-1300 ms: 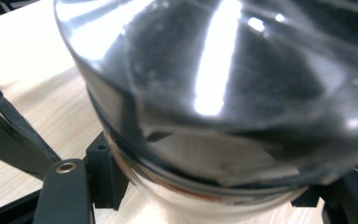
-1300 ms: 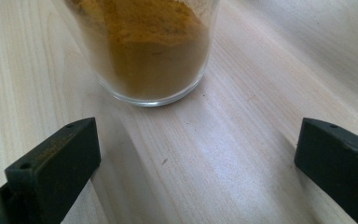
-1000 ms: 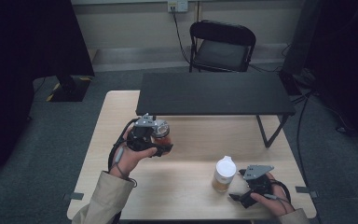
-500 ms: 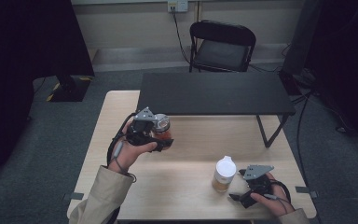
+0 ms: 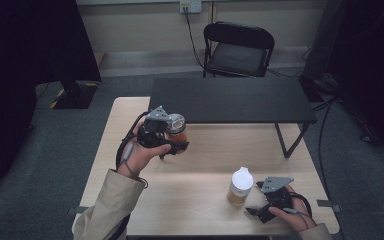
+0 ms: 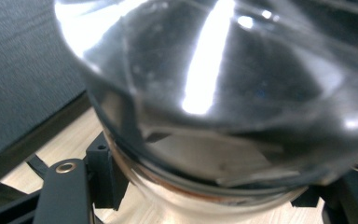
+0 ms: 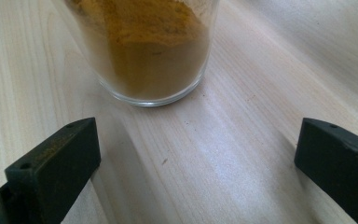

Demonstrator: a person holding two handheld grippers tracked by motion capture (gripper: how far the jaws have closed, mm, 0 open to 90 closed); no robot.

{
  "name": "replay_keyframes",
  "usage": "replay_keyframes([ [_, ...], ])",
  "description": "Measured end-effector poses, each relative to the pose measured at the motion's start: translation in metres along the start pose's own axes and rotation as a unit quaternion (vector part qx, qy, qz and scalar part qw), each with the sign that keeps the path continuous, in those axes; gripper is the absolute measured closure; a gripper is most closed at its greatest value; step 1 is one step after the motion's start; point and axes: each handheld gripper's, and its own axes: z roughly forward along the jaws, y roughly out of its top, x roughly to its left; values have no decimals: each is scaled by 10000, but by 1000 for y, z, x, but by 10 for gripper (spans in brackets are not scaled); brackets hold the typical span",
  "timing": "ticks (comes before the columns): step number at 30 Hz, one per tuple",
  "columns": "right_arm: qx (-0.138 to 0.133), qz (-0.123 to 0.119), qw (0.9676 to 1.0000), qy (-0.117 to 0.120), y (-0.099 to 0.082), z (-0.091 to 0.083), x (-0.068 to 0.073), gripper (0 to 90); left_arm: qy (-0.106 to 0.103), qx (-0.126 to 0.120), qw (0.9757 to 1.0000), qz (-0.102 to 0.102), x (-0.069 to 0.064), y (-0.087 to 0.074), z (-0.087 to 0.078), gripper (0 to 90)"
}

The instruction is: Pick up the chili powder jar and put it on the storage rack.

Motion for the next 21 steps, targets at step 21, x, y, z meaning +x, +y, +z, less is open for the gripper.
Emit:
replay_keyframes([
  [21, -6, -4, 10000, -2, 0, 0, 0, 0, 61, -86, 9999, 38, 1, 35, -11, 305],
])
